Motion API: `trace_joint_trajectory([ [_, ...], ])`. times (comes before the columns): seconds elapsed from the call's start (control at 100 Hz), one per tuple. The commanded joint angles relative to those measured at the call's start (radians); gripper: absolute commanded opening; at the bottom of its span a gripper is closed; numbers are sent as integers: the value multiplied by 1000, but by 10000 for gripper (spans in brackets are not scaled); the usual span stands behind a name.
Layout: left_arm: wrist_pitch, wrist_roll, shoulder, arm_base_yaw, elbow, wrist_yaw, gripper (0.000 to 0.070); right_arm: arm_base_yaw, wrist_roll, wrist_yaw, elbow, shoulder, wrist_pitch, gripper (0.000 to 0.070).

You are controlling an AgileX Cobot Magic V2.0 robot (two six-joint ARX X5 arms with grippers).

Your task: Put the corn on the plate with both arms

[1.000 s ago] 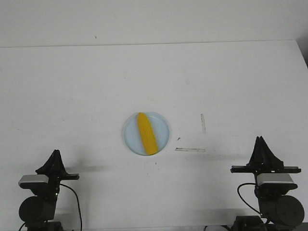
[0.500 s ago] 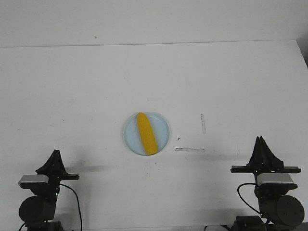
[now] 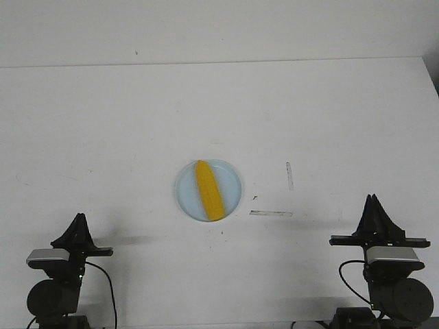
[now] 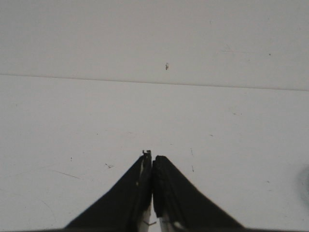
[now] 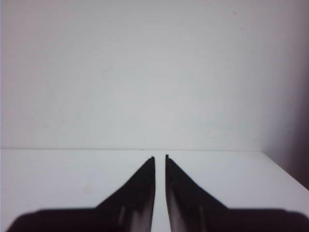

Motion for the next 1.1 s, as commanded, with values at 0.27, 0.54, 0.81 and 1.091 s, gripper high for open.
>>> trace_joint_trajectory([
  [0.27, 13, 16, -2, -2, -21, 0, 1, 56, 8, -53, -185, -104, 109, 30],
  [0.54, 13, 16, -2, -2, -21, 0, 1, 66, 24, -40, -286, -116, 150, 12],
  [0.81, 13, 16, -2, -2, -21, 0, 1, 66, 26, -48, -388, -116, 304, 12],
  [1.091, 13, 16, -2, -2, -21, 0, 1, 66, 26, -52, -388, -116, 233, 12],
])
